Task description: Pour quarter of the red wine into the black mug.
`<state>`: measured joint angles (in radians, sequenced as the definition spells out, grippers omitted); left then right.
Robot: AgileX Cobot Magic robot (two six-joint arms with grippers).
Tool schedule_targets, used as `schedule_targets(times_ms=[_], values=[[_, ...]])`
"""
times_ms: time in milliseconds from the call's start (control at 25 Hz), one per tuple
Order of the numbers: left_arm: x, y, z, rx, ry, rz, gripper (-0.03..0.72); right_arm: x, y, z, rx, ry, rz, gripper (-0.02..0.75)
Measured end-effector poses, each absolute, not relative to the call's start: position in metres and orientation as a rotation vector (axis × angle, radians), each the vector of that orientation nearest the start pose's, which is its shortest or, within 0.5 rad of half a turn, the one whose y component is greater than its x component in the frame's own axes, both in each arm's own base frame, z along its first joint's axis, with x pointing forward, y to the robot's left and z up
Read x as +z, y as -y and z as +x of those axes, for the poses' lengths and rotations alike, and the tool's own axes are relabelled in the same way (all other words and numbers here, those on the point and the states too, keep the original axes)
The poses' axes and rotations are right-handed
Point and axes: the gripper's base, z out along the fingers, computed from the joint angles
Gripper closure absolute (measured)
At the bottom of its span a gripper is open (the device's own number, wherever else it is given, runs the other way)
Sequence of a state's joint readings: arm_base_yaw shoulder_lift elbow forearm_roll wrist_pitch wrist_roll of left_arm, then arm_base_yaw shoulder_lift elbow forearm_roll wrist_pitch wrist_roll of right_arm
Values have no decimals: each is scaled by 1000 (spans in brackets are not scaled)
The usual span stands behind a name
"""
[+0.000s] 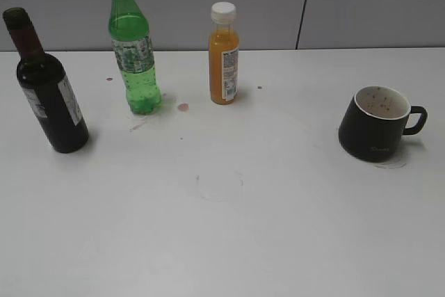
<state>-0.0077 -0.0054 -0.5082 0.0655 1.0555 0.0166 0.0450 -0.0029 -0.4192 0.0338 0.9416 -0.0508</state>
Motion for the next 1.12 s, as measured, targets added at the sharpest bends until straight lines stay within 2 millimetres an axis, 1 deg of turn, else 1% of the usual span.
schedule_targets(times_ms=[1120], values=[[280, -5, -7, 84, -2025, 21, 99, 265, -3, 8, 36, -1998, -93, 144]])
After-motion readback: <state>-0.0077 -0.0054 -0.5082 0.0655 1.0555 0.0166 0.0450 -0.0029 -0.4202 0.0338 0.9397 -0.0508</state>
